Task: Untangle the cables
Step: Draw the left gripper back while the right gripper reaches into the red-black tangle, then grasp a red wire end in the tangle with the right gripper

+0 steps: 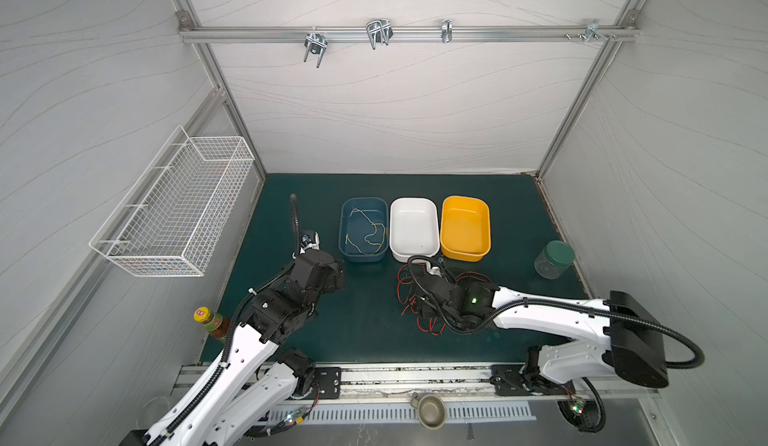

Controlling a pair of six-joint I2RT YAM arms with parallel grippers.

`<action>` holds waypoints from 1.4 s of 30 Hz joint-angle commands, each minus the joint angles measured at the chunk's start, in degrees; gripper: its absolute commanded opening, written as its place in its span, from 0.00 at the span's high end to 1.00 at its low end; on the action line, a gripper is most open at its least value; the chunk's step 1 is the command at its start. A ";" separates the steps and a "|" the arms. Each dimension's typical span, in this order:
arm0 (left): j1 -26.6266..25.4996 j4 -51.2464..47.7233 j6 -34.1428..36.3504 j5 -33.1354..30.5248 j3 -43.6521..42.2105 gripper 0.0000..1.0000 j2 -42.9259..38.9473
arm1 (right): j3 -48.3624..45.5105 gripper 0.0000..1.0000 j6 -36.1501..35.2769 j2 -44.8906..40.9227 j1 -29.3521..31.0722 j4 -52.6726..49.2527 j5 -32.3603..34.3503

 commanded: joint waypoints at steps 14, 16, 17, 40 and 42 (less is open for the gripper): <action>0.18 2.08 -0.79 0.26 0.04 0.00 -0.73 | 0.77 0.70 1.59 6.05 0.18 2.25 0.22; 0.12 2.05 -0.80 0.33 0.04 0.00 -0.50 | 1.14 0.77 1.22 6.83 0.05 2.08 0.33; 0.12 2.21 -0.75 0.36 0.03 0.00 -0.45 | 1.22 0.80 1.09 7.02 0.05 2.08 0.53; 0.15 2.73 -0.30 1.90 -0.31 0.00 0.26 | 10.60 1.00 -15.27 -8.53 0.39 -11.66 3.27; 0.18 2.72 -0.27 2.05 -0.32 0.00 0.35 | 12.48 1.00 -17.82 -9.39 0.42 -12.42 3.27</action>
